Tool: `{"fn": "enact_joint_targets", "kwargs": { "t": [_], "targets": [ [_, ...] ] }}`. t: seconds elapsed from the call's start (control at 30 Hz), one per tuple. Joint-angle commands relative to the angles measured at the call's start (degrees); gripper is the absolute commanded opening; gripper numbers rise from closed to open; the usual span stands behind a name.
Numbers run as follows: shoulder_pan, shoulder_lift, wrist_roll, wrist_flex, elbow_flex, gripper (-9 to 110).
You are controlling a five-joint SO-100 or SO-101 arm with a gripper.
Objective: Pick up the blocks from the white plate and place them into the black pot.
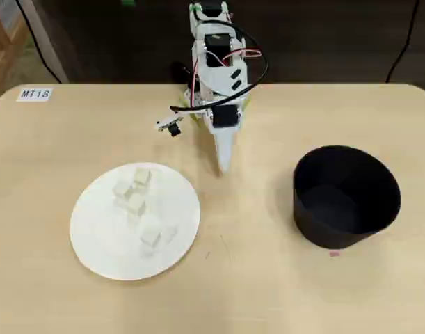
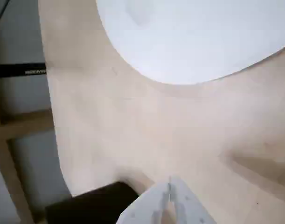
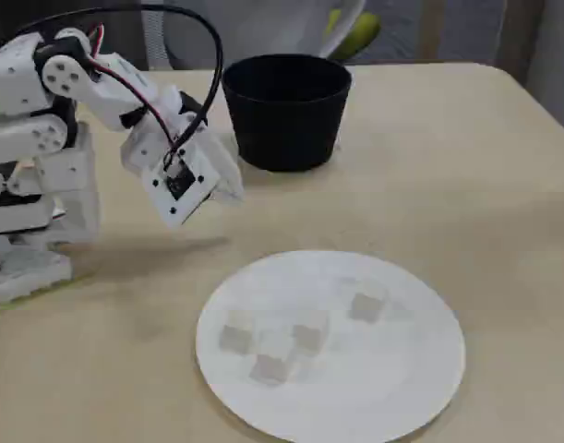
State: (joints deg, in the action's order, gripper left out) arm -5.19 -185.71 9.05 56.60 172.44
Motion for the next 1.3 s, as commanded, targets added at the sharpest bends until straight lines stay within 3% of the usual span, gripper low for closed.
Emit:
{"fn": "enact_joint_targets", "kwargs": {
  "t": [0.0,0.47,0.67,0.87,1.0,1.27],
  "targets": [
    [6.0,-0.7,-10.4,-5.4,1.1,-2],
    [6.0,-0.7,-10.6,-5.3,1.1,-2],
    [10.5,1.0,-8.4,2.7,-14.0,-3],
    [13.1,34.5,-5.4,7.4,-39.0,-3],
    [15.0,57.0,-8.9,15.9,-57.3,-3],
    [28.9,75.6,-14.9,22.2,-68.1,-3]
  ]
}}
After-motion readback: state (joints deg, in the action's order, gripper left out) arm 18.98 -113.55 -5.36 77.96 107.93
